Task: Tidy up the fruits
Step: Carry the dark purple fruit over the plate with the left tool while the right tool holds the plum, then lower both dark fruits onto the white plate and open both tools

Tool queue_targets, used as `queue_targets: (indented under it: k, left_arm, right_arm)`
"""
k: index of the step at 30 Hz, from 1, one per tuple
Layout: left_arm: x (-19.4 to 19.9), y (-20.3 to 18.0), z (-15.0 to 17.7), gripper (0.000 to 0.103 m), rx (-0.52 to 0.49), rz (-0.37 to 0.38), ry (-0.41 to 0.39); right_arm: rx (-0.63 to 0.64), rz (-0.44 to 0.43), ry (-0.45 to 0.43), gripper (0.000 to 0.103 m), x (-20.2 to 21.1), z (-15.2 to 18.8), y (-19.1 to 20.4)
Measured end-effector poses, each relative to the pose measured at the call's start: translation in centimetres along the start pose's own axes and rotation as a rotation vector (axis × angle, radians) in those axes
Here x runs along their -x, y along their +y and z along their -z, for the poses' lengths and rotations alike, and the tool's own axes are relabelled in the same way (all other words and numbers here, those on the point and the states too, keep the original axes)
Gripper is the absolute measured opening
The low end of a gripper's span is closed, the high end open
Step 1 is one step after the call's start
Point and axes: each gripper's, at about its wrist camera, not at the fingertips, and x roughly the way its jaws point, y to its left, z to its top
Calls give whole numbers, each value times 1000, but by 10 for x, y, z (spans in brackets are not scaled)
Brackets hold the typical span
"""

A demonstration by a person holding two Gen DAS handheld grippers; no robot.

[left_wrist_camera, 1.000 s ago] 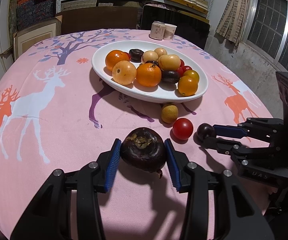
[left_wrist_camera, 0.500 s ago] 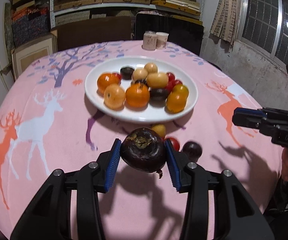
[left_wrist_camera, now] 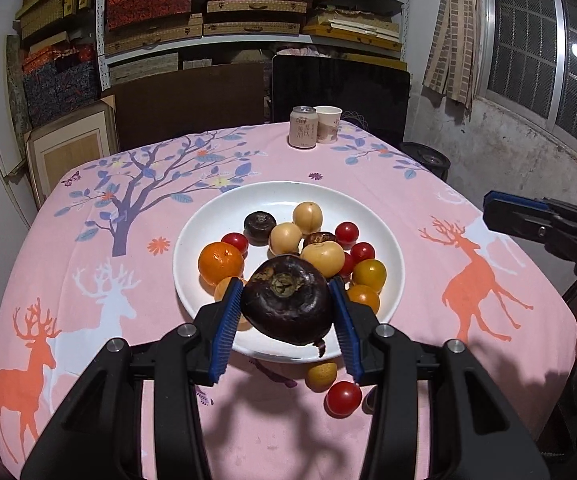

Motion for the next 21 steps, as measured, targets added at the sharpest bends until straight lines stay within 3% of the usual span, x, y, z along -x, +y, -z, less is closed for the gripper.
queue_targets:
  k: [5,8,11,13,17,21]
  left_arm:
    - [-8,3,7,43,11,10,24]
    - [-3,7,14,43,18,21,25]
    - [-1,11,24,43,26,18,31]
    - [-3,15,30,43,39,13,49]
    - [-2,21,40,43,52,6,65]
    - [2,27,46,43,64,4,63]
  right_arm:
    - [75,-16,27,29,-7,7,13]
    - [103,-113,186,34,-28,34,23]
    - [229,-53,263,35,-52,72,43]
    - [250,-62,305,35,-67,86,50]
    - [245,-58,365,27,-89,101,54]
    - [248,-71,331,26,-78,102,55]
